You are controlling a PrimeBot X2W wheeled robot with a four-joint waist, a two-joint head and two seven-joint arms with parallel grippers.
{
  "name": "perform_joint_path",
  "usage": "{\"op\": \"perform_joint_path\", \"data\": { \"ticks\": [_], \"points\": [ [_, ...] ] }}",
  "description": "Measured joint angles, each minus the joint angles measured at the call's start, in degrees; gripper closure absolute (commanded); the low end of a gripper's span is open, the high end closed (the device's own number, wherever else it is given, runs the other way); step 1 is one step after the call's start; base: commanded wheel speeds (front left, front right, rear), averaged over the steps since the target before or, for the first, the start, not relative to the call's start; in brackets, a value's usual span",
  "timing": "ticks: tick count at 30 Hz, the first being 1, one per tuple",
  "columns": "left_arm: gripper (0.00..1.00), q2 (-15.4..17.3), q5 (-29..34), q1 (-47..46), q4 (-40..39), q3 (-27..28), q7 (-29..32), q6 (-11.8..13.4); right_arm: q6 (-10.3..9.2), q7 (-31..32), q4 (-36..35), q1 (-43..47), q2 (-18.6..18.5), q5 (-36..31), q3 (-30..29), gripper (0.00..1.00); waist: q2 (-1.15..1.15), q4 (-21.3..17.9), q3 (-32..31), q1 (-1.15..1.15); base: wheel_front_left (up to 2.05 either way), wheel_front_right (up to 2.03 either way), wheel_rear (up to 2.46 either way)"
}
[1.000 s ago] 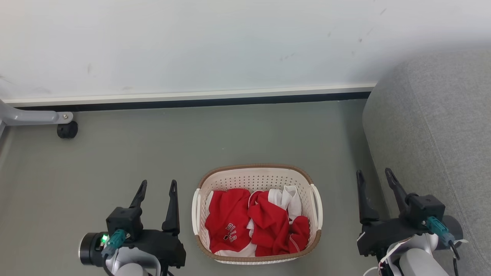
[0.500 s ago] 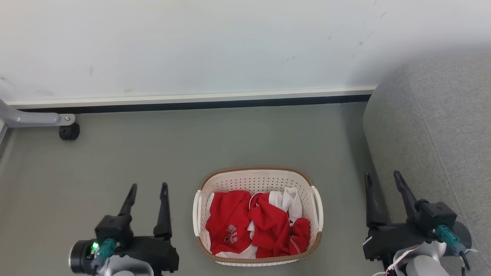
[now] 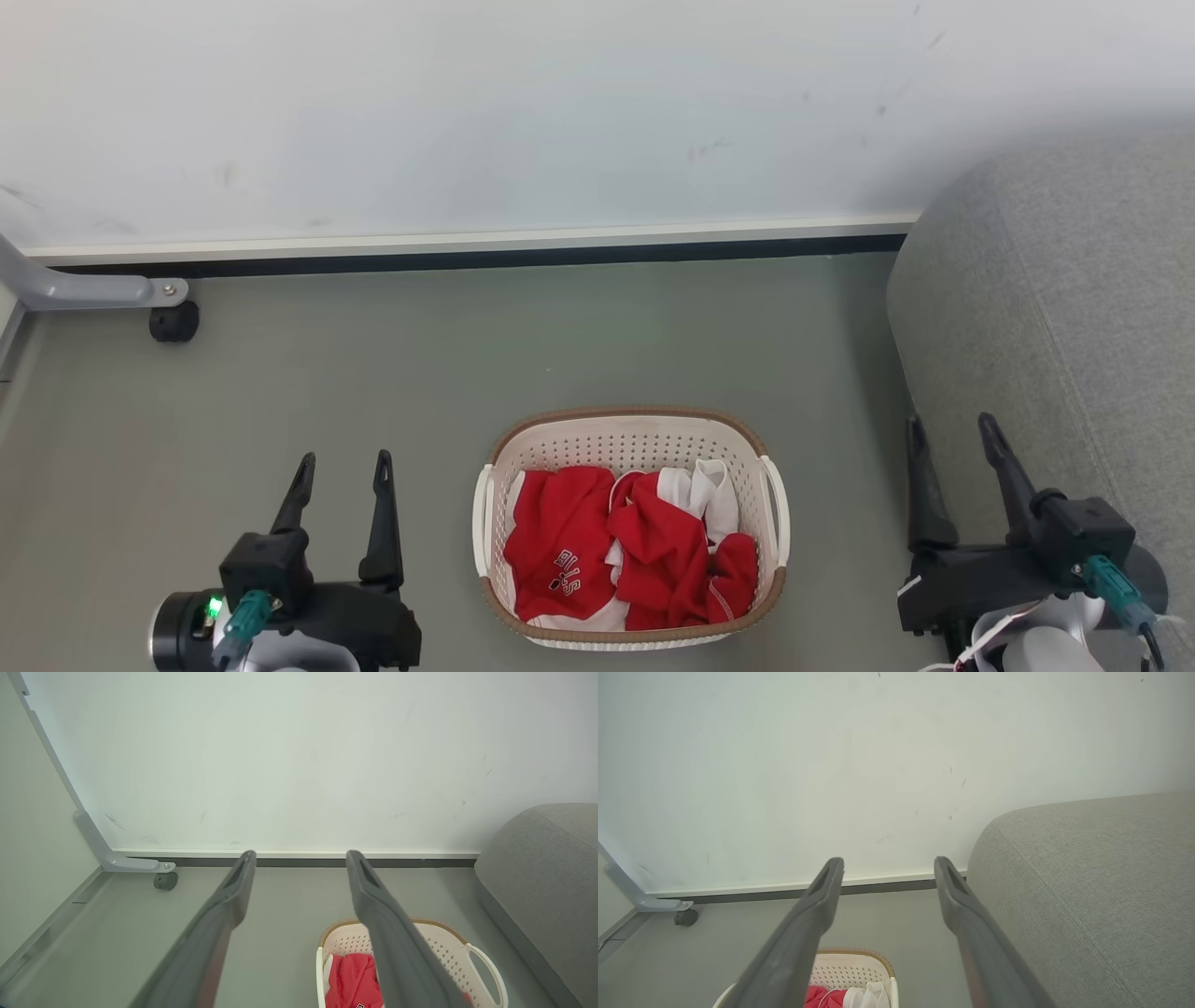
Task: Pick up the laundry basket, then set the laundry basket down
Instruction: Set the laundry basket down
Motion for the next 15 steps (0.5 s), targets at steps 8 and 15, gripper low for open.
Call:
{"op": "perform_joint_path", "data": {
  "ticks": [8,15],
  "points": [
    [0.00,1.3,0.7,0.0,-0.7,0.4,0.1,0.0,-0.41,0.0,-0.8,0.7,0.0,-0.4,-0.3,0.00,0.00,0.7,-0.6,0.00,0.00,0.00,0.00],
    [0.00,2.1,1.2,0.1,-1.2,0.3,1.6,0.0,-0.42,0.0,-1.2,0.8,0.0,-0.9,-0.4,0.00,0.00,0.9,-0.8,0.00,0.00,0.00,0.00]
  ]
}}
